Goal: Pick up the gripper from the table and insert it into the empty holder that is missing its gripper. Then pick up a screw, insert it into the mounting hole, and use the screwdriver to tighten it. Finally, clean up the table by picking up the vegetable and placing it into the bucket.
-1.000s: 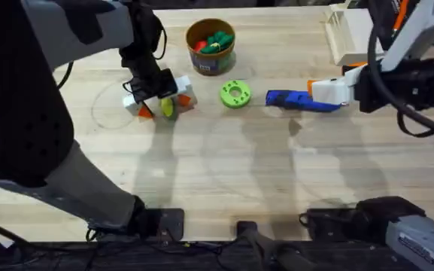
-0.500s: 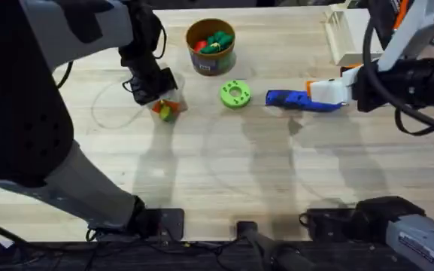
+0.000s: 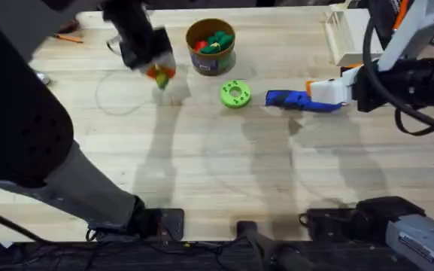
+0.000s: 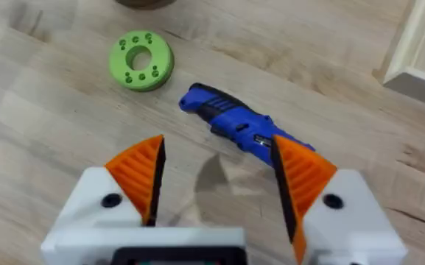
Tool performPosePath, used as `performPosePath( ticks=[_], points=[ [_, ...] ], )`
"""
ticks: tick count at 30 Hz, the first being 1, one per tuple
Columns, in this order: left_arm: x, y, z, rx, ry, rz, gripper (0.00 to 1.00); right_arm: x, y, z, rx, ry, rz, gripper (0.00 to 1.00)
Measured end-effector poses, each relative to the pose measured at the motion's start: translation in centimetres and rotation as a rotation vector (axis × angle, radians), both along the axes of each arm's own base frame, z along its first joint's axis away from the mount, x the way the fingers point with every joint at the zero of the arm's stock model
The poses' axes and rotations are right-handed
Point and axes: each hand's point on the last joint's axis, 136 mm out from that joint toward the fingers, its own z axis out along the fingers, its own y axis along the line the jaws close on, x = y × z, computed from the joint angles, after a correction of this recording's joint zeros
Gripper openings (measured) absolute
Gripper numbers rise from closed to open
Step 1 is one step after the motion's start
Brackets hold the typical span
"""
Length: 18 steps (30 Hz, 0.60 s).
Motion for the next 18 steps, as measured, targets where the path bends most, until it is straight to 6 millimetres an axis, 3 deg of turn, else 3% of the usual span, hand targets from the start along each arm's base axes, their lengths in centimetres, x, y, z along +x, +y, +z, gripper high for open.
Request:
performPosePath(
  ticks=[6, 9, 18],
  points=[
    [4.2, -0.7, 6.5, -0.01, -0.208, -0.075, 0.033, 0.0, 0.0, 0.0, 0.0, 0.0, 0.0, 0.794],
    [6.0, -1.6, 8.9, -0.007, -0.313, -0.131, 0.033, 0.0, 0.0, 0.0, 0.0, 0.0, 0.0, 0.794],
    [9.3, -6.6, 11.7, -0.005, -0.526, -0.336, 0.033, 0.0, 0.0, 0.0, 0.0, 0.0, 0.0, 0.794]
  ],
)
